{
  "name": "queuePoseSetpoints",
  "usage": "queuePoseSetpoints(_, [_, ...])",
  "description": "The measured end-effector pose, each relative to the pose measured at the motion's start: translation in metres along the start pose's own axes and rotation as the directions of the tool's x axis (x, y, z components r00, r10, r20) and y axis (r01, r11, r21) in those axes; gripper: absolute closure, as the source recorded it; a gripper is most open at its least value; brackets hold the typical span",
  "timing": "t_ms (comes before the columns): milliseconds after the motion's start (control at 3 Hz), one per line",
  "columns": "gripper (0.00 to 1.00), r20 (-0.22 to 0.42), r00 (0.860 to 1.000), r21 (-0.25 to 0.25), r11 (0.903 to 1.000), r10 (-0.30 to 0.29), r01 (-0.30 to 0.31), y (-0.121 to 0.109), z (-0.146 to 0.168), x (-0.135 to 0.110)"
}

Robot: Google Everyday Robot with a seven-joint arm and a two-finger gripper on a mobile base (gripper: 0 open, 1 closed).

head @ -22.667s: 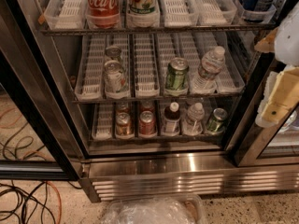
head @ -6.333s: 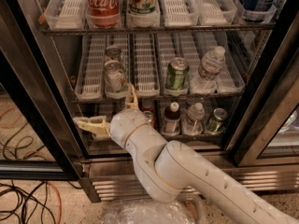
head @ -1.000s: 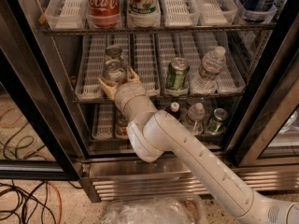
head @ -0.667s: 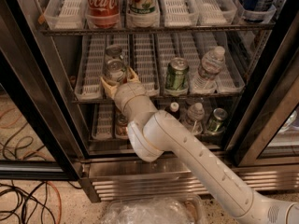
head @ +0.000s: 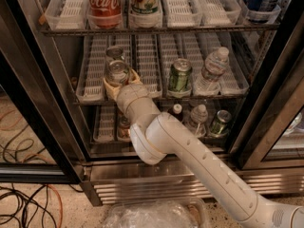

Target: Pick 7up can from middle shelf of fridge

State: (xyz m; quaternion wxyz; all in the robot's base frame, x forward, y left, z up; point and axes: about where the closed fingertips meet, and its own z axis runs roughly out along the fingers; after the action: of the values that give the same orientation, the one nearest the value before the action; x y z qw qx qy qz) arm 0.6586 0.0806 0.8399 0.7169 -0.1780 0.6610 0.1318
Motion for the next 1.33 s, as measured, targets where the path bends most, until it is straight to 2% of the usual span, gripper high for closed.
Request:
queuePoseSetpoints(333, [1.00,0.001,1.000,-0.002,1.0000,-0.005,0.005,0.002,-0.001,-0.002])
queuePoseSetpoints(667, [1.00,0.004,1.000,-0.016,0.9994,-0.030,0.030,0.009,-0.008,-0.014])
queuePoseSetpoints(1333, [1.00,0.047,0.996,-0.072,0.9939,-0.080,0.083,0.018,-0.020,-0.056])
